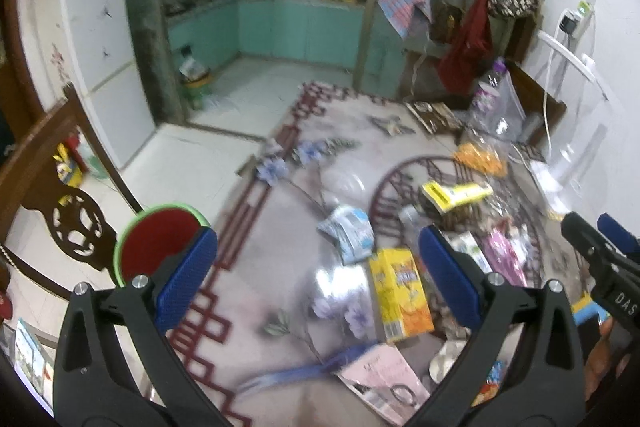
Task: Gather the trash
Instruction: 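Grasp the orange chip bag with the right tool while the left tool grasps the pink wrapper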
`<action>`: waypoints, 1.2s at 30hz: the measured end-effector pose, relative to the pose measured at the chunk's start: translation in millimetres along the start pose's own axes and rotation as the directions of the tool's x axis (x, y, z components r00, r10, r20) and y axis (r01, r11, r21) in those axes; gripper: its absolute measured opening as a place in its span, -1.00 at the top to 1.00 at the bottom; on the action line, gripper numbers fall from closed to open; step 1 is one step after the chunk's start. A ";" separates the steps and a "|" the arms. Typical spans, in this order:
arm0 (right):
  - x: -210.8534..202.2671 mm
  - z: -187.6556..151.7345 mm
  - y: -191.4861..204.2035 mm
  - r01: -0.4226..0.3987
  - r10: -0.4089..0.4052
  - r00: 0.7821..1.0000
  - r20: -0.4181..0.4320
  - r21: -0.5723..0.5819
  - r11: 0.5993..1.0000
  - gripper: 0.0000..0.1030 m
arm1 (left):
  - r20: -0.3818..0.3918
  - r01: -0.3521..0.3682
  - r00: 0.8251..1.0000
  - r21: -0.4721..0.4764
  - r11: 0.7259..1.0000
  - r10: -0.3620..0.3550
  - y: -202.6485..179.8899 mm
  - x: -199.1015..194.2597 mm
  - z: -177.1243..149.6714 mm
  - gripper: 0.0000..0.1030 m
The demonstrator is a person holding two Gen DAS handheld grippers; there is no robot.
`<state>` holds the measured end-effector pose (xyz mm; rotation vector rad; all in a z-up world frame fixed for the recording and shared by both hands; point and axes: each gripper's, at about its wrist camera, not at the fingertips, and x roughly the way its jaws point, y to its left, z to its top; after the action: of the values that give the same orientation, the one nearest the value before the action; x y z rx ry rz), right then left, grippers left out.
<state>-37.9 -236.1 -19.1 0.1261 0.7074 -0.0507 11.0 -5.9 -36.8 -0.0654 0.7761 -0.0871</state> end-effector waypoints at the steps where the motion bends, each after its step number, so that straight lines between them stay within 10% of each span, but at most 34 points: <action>1: 2.0 -7.9 -8.4 0.001 -0.001 0.999 -0.035 0.009 1.000 -0.86 | -0.009 0.016 1.000 0.010 1.000 -0.016 -1.5 1.4 -3.5 -0.92; 5: 16.5 -51.7 -32.1 0.060 -0.058 0.979 -0.194 0.002 0.998 -0.86 | -0.050 0.028 0.998 0.035 0.999 -0.027 -5.8 9.2 -19.0 -0.93; 14: 59.9 -178.0 -52.3 0.051 0.008 0.822 -0.570 0.087 0.995 -0.66 | -0.188 0.114 0.976 -0.011 0.993 -0.114 -2.9 44.3 -56.8 -0.92; 18: 76.1 -199.1 -54.3 0.005 0.093 0.772 -0.628 0.153 0.988 -0.24 | -0.184 0.123 0.974 -0.044 0.991 -0.129 -0.8 50.8 -74.9 -0.92; 28: 76.6 -135.2 -52.4 -0.029 0.071 0.877 -0.476 0.095 0.995 -0.10 | -0.453 0.196 0.866 -0.085 0.977 -0.213 -12.1 92.9 -124.3 -0.92; 33: 63.4 -105.6 -58.3 -0.010 0.040 0.922 -0.386 0.080 0.997 -0.10 | -0.582 0.243 0.747 -0.209 0.947 -0.321 -26.6 116.3 -154.4 -0.92; 36: 61.9 -95.6 -55.3 -0.004 0.030 0.934 -0.356 0.074 0.997 -0.10 | -0.626 0.231 0.706 -0.237 0.944 -0.330 -38.2 124.8 -167.8 -0.92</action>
<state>-57.5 -278.4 -136.9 0.2137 1.0695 -0.0372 -20.1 -61.1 -239.7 -0.3046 1.4906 -0.3652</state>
